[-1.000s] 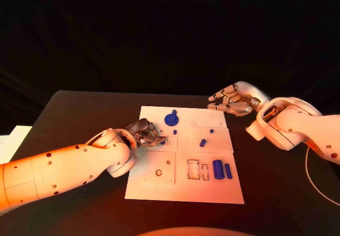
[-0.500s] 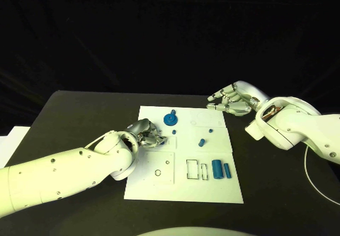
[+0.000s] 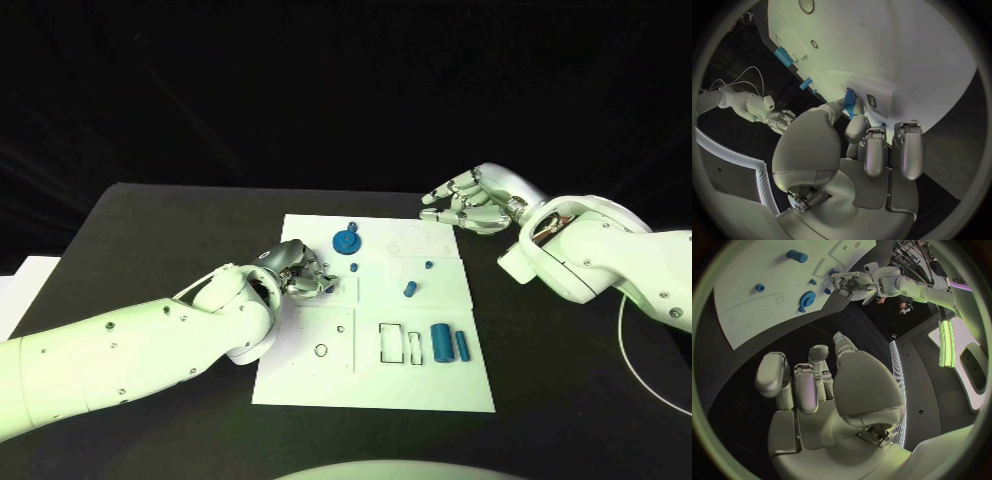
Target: Assemble the parts on the task board
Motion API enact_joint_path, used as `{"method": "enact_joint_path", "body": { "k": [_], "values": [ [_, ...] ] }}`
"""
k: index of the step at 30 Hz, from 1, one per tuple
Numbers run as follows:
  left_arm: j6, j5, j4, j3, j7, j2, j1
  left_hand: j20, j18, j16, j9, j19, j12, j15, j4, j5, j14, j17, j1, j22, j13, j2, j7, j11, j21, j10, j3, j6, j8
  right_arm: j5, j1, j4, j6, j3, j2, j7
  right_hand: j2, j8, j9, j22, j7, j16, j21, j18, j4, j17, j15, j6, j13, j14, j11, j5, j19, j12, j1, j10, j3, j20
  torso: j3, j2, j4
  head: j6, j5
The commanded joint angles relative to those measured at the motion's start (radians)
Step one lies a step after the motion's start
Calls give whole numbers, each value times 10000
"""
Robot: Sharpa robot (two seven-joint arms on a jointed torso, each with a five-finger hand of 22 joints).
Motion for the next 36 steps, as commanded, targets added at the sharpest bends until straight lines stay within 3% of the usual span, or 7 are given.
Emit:
{"method": "enact_joint_path", "body": {
  "k": [1,13,27,36],
  "values": [
    [540,-148,-45,-1,-330,17,-5,-82,-125,30,8,890,-44,-52,-1666,46,1050,2630,110,2253,-25,14,-182,-44,14,55,1726,281,43,-25,-7,0,105,-1,10,95,73,53,9,-10,-15,-64,-46,106,36,38,63,48,-7,538,-12,33,-60,50,-40,-46,-4,12,3,-1,-1,-26,-8],
    [1499,-115,-45,2,-672,26,-3,-86,-110,30,9,867,-110,-51,-1641,42,1050,2630,60,2201,-91,5,-180,-39,-32,34,1746,270,35,-16,-7,-6,128,-2,7,97,73,53,9,-10,-15,-64,-46,106,36,38,63,48,-7,538,-12,33,-60,50,-40,-46,-4,12,6,-6,1,-60,-23],
    [1767,49,-68,2,-726,16,-3,-87,-98,30,9,848,-185,-49,-1601,21,1050,2630,-45,2160,-160,-59,-192,-41,-70,17,1731,269,21,12,-7,-18,143,-4,8,113,97,53,9,-21,-16,-66,-54,108,76,38,63,49,5,540,-12,45,-62,77,-57,-37,-29,11,8,-1,4,-74,-30],
    [1862,234,-65,3,-727,4,-1,-130,-111,30,2,870,-148,-121,-1378,-5,1050,2630,-473,2211,-104,-253,-341,-137,-31,112,1360,460,27,20,-7,-20,159,-5,2,116,108,53,9,-34,-15,-73,-62,111,93,28,63,49,-3,538,-13,52,-68,71,-64,-42,-38,11,5,4,-3,-85,-40]
  ]
}}
